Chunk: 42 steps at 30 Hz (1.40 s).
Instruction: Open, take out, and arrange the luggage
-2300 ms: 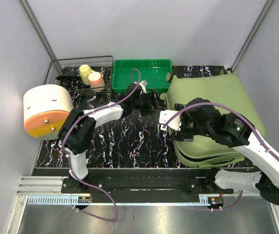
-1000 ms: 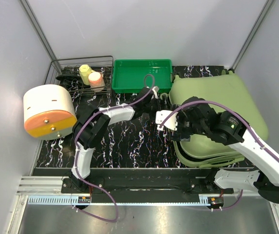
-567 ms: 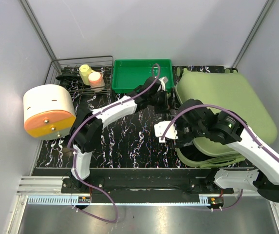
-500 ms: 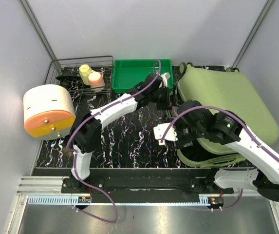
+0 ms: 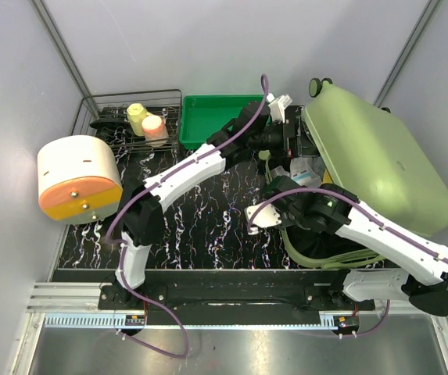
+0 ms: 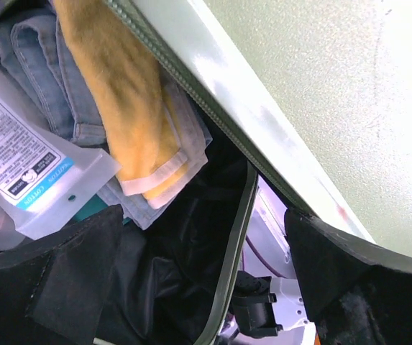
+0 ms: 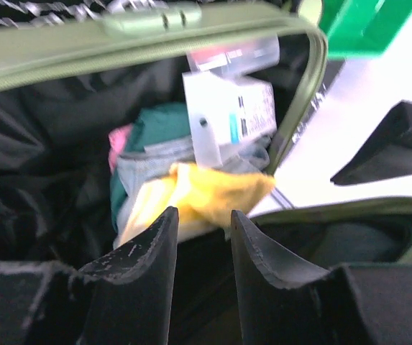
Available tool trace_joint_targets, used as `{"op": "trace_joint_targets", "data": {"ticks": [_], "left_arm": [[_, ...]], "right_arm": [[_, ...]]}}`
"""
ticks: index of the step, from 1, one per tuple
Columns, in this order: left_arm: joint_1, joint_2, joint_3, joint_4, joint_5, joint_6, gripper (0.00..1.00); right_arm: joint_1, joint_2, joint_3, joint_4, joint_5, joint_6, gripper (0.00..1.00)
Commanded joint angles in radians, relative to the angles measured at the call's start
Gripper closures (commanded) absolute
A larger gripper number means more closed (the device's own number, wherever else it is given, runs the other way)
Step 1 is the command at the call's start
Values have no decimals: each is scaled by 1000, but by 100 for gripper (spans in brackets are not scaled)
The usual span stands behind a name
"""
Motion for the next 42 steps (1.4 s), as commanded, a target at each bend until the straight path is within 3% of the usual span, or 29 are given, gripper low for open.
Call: {"op": "trace_joint_targets", "data": {"ticks": [1, 10, 15, 19, 23, 29, 32, 34, 39, 42], "left_arm": [[-7, -4, 71, 125, -1, 31, 1], [34, -42, -6, 88, -50, 66, 1], [60, -160, -255, 42, -157, 117, 1], [65, -270, -467, 53, -156, 100, 1], [62, -297, -613, 102, -131, 60, 1], [27, -226, -587, 189, -85, 34, 1], [19, -153, -527, 185, -96, 34, 5], [20, -107, -491, 145, -126, 29, 15], [39, -70, -501, 102, -149, -12, 25], [56, -96, -539, 74, -175, -14, 50]], "right_arm": [[-22, -77, -38, 28, 326, -50, 59], [-555, -136, 20, 186, 276, -302, 58], [-805, -146, 56, 278, 175, -388, 50], [-1075, -123, 77, 374, 67, -457, 30], [-1248, -65, 131, 424, -6, -480, 18], [-1378, 6, 214, 479, -72, -483, 11], [-1399, 43, 254, 487, -77, -472, 9], [-1408, 54, 264, 494, -85, -471, 8], [-1419, 75, 301, 508, -91, -448, 5], [-1422, 87, 333, 488, -115, -394, 4]]}}
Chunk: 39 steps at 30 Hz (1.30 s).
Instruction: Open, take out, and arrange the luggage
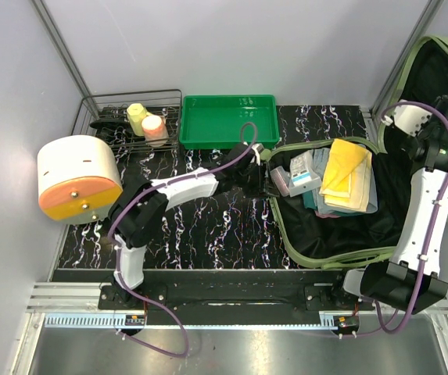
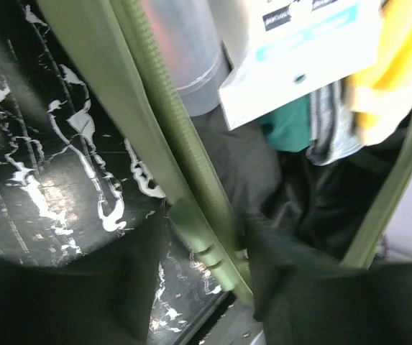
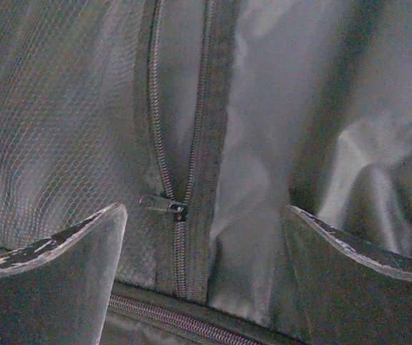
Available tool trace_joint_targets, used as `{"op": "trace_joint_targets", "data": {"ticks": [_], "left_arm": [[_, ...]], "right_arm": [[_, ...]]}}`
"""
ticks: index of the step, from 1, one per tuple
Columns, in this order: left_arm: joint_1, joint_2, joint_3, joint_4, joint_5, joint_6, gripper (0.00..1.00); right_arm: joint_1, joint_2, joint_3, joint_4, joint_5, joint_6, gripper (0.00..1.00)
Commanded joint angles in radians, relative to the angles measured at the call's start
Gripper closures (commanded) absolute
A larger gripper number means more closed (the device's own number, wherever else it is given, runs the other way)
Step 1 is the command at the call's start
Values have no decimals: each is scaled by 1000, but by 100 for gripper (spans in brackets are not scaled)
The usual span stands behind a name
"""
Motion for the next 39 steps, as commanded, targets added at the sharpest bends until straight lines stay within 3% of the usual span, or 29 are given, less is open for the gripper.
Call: {"op": "trace_joint_targets", "data": {"ticks": [1, 5, 8, 19, 29, 34, 36, 38, 39], "left_arm": [[26, -48, -35, -26, -60, -13, 67], [55, -111, -86, -59, -75, 22, 90], [75, -151, -124, -93, -75, 29, 100], [98, -269, -268, -144, -60, 41, 100], [105, -303, -262, -190, -78, 84, 100], [105, -357, -273, -202, -97, 120, 100], [103, -355, -258, -216, -80, 128, 90], [103, -348, -242, -205, -40, 162, 64], [105, -349, -215, -213, -35, 180, 46]], "right_arm": [[-7, 7, 81, 6, -51, 82, 4], [-7, 1, 86, -51, -97, 151, 2], [-8, 8, 86, -56, -84, 177, 2], [-8, -4, 144, -197, -210, 292, 0], [-8, -19, 184, -320, -394, 395, 0], [-8, -19, 184, -338, -410, 416, 0], [-8, -24, 191, -343, -443, 430, 0], [-7, -28, 204, -363, -515, 435, 0], [-8, -28, 208, -384, -541, 439, 0]]}}
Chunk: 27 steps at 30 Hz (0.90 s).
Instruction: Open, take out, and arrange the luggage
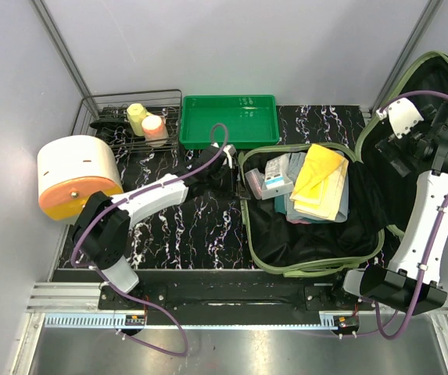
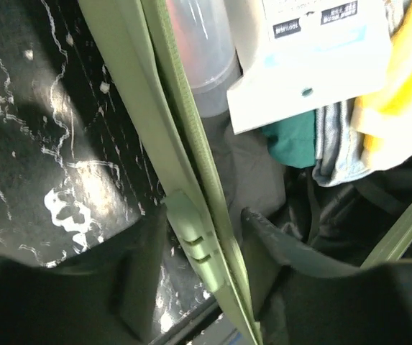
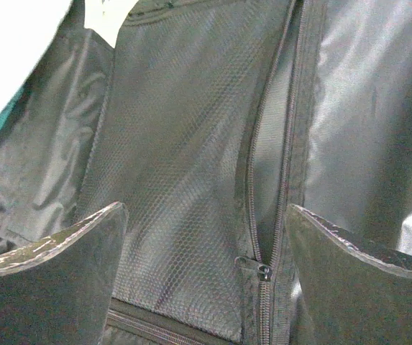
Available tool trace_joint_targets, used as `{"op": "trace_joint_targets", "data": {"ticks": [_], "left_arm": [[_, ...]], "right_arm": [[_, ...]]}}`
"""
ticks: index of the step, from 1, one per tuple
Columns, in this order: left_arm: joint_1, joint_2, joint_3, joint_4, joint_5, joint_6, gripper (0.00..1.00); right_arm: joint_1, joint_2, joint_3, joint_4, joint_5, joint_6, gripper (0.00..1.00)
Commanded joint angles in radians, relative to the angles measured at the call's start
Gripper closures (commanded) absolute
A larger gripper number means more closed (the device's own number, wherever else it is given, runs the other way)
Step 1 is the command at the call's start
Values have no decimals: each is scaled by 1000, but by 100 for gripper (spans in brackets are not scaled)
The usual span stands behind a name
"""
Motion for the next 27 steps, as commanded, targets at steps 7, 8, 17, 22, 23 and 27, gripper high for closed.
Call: {"op": "trace_joint_targets", "data": {"ticks": [7, 8, 17, 22, 23, 27], "left_arm": [[34, -194, 99, -138, -18, 317, 1], [45, -213, 111, -148, -20, 345, 1], [365, -271, 237, -345, 222, 563, 1], [544, -354, 281, -509, 291, 727, 1], [577, -374, 284, -534, 290, 756, 1], [733, -464, 284, -733, 292, 935, 1]], "right_arm": [[-2, -22, 93, -98, -320, 112, 0], [-2, -22, 92, -111, -364, 105, 0], [0, 2, 110, -167, -634, 161, 0], [6, -8, 74, -176, -772, 152, 0], [6, -16, 60, -135, -811, 209, 0], [128, -25, -6, -53, -785, 306, 0]]}}
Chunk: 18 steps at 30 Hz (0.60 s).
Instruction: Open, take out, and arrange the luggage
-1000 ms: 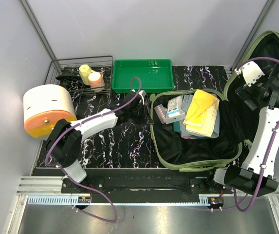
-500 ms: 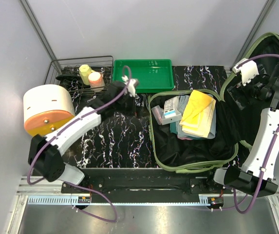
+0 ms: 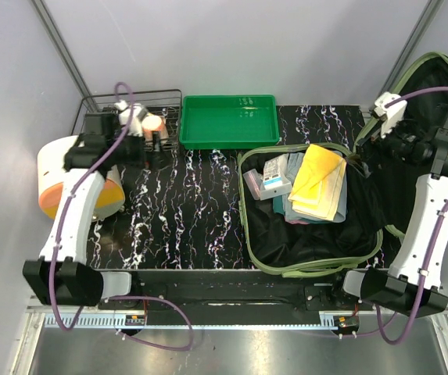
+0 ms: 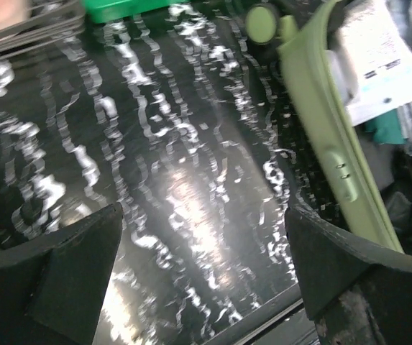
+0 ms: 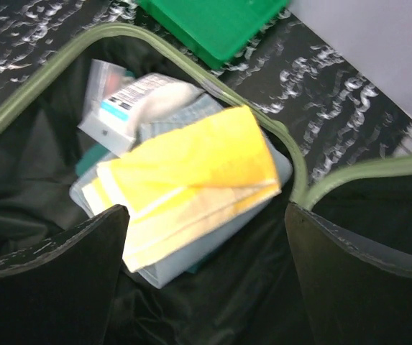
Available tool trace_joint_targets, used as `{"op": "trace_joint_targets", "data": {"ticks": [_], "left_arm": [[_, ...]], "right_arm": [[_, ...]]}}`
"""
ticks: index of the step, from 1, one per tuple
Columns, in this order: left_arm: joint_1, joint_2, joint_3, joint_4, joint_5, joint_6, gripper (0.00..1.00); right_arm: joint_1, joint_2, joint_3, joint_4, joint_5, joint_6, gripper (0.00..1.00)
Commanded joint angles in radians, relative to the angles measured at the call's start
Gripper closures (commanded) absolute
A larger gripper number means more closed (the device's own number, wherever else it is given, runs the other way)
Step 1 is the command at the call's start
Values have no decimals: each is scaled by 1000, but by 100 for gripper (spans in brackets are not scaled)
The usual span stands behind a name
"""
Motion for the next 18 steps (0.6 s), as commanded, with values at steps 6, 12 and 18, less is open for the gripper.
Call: {"op": "trace_joint_targets", "data": {"ticks": [6, 12, 18], "left_arm": [[318, -230, 114, -576, 20, 588, 9], [398, -285, 5, -723, -92, 712, 14], [405, -231, -12, -637, -236, 625, 21]], "right_arm": [[272, 67, -60, 109, 30, 185, 0], [367, 148, -60, 152, 35, 247, 0], [419, 152, -138, 183, 41, 233, 1]]}}
